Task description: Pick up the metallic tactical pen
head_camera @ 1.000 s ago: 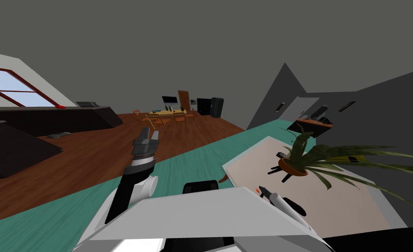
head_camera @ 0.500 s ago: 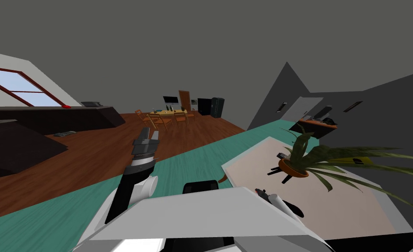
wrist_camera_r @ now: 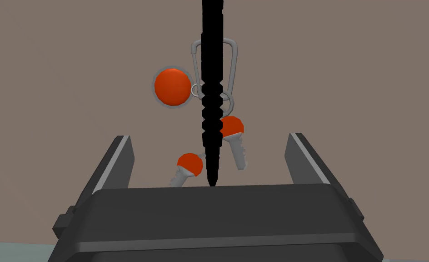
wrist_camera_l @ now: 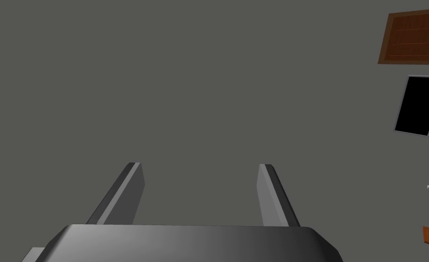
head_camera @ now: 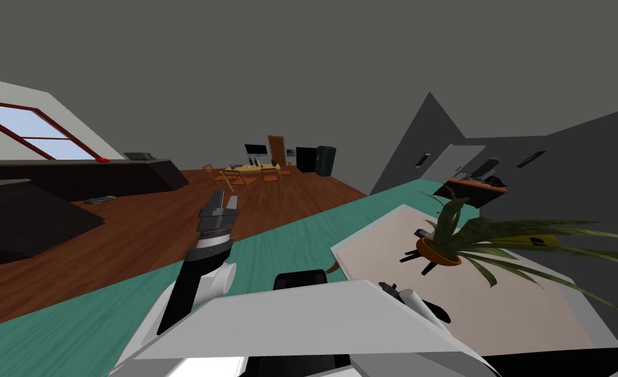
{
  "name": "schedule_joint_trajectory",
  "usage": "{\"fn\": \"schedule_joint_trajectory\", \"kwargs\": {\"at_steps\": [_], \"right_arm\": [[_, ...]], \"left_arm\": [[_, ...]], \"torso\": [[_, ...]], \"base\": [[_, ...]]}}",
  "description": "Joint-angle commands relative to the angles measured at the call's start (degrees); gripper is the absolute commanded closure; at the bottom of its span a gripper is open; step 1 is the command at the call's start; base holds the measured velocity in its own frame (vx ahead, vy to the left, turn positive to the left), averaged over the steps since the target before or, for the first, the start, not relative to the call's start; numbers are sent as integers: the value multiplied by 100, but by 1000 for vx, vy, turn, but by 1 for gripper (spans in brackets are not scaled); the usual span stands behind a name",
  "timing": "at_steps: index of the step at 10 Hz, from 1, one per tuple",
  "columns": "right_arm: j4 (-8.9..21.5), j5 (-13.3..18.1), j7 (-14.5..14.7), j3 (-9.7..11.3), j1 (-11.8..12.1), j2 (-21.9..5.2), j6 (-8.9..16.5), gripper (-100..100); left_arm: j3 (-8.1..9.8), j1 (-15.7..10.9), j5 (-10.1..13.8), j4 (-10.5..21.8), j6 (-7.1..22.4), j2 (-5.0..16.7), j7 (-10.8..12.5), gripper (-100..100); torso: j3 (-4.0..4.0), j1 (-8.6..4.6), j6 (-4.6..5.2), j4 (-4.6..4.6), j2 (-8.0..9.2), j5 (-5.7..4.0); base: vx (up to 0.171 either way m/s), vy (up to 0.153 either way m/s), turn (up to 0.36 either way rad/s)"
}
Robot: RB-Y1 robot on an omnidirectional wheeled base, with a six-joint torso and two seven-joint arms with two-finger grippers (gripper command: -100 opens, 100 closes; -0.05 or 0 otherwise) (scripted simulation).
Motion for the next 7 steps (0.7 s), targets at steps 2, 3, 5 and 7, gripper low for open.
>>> {"fn": "schedule_joint_trajectory", "kwargs": {"at_steps": [2, 3, 5, 7], "right_arm": [[9, -65, 385, -375, -24, 152, -15, -100], [9, -65, 478, -375, -24, 152, -15, -100], [13, -98, 718, -563, -35, 227, -22, -100], [22, -163, 1092, -938, -59, 379, -37, -100]], "left_arm": [[0, 0, 0, 0, 0, 0, 0, 0], [0, 1, 0, 0, 0, 0, 0, 0], [0, 1, 0, 0, 0, 0, 0, 0], [0, 0, 0, 0, 0, 0, 0, 0]], "torso": [[-4, -5, 0, -1, -7, -1], [-10, -10, 1, -4, -18, -2], [-10, -9, 0, -4, -18, -2], [-7, -7, 0, -3, -13, -2]], "base": [[42, -29, -21], [56, -27, -5], [36, -26, -11], [42, -26, -20]]}}
